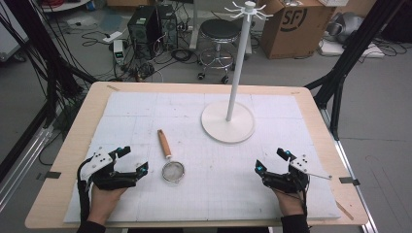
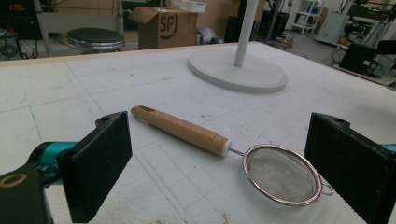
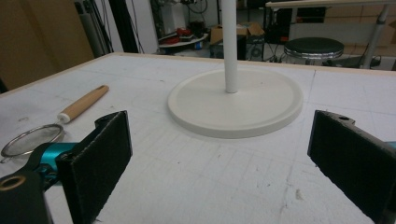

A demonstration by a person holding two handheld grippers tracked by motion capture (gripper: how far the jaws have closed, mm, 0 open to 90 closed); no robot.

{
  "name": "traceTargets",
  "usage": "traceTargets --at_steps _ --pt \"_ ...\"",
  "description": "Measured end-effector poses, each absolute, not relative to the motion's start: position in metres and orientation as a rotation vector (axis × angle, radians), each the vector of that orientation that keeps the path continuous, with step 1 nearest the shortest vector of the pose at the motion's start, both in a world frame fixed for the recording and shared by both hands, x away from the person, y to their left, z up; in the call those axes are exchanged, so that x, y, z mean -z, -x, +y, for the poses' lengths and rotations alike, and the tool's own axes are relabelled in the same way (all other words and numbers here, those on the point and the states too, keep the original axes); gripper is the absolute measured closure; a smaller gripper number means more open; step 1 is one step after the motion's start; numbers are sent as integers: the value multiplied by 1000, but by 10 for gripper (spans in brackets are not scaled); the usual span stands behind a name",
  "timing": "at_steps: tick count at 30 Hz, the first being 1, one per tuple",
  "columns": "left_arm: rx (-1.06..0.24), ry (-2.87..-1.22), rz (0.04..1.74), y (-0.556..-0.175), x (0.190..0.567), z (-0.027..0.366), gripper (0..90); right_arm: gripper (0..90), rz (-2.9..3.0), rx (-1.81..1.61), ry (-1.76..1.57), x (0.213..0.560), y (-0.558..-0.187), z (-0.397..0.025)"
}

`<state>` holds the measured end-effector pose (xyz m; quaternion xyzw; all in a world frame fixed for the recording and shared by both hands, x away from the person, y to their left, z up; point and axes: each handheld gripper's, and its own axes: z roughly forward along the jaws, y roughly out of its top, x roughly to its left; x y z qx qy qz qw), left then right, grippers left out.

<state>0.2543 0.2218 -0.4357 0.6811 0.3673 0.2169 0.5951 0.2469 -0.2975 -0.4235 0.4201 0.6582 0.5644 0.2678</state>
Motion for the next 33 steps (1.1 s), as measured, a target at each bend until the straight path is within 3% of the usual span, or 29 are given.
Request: traceTargets --at_steps 33 --pt "-516 -1590 864 -253 437 220 124 54 1774 -1525 -1130 424 -247 -298"
